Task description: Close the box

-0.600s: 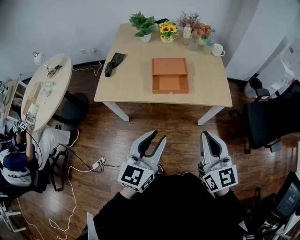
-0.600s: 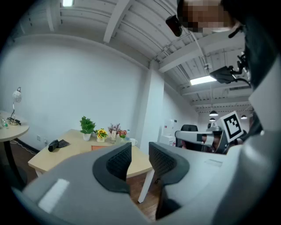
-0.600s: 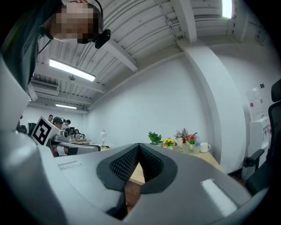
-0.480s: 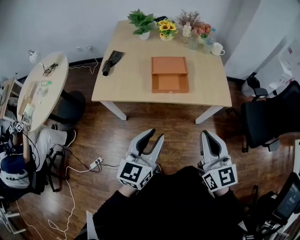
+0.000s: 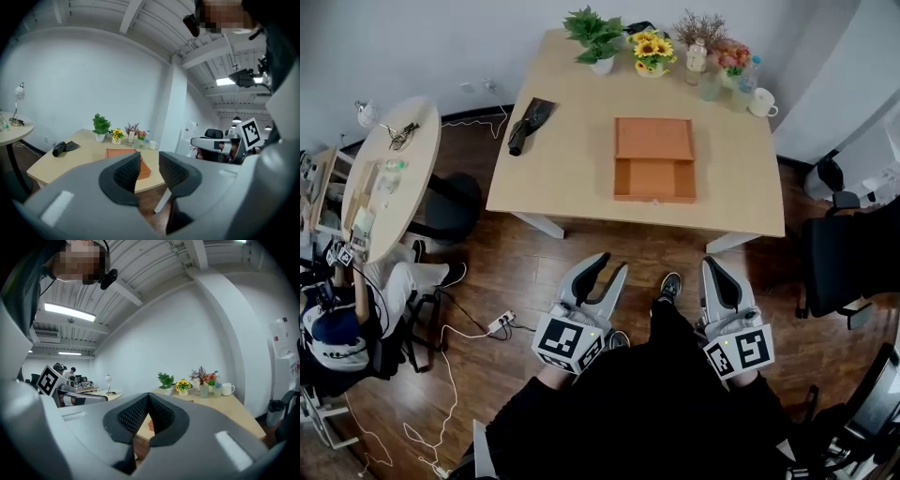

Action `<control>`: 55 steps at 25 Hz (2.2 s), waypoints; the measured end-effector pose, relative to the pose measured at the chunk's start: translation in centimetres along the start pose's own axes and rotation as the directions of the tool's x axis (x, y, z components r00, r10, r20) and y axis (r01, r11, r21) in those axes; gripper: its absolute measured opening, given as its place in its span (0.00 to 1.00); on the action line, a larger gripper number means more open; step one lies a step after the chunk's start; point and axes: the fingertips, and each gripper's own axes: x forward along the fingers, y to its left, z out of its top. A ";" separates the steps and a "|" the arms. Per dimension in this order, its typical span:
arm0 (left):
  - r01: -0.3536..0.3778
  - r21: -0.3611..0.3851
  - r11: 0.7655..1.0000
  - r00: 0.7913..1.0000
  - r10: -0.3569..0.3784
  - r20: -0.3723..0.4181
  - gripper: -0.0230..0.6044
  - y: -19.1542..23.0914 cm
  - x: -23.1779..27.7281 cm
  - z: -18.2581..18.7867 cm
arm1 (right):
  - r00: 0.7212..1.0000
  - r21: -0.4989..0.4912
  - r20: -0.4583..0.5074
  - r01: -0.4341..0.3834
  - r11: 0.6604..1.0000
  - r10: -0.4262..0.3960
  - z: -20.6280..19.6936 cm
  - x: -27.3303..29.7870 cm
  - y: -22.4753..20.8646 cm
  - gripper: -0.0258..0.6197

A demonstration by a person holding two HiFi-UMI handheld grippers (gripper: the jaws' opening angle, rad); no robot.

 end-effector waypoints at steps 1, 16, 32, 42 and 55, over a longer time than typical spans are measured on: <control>-0.014 -0.002 1.000 1.000 0.014 -0.008 0.21 0.3 1.1 0.2 | 1.000 0.002 0.003 -0.016 1.000 0.016 0.0 1.2 -1.0 0.04; -0.230 0.033 0.973 0.942 0.231 -0.242 0.21 11.4 15.7 -5.0 | 0.973 0.010 -0.224 -0.054 0.998 0.055 -8.0 14.9 -16.4 0.04; 0.155 0.312 0.937 0.831 0.047 -0.554 0.51 17.8 20.9 -18.8 | 0.754 -0.255 -0.656 -0.274 0.927 0.042 -25.3 17.4 -18.0 0.24; 0.091 0.312 0.946 0.854 0.087 -0.513 0.32 19.8 23.8 -16.3 | 0.786 -0.231 -0.618 -0.165 0.959 -0.013 -23.8 20.4 -19.5 0.21; 0.023 0.428 0.904 0.844 0.212 -0.493 0.33 22.0 26.6 -14.6 | 0.790 -0.293 -0.604 -0.103 0.951 -0.101 -23.0 23.7 -21.7 0.22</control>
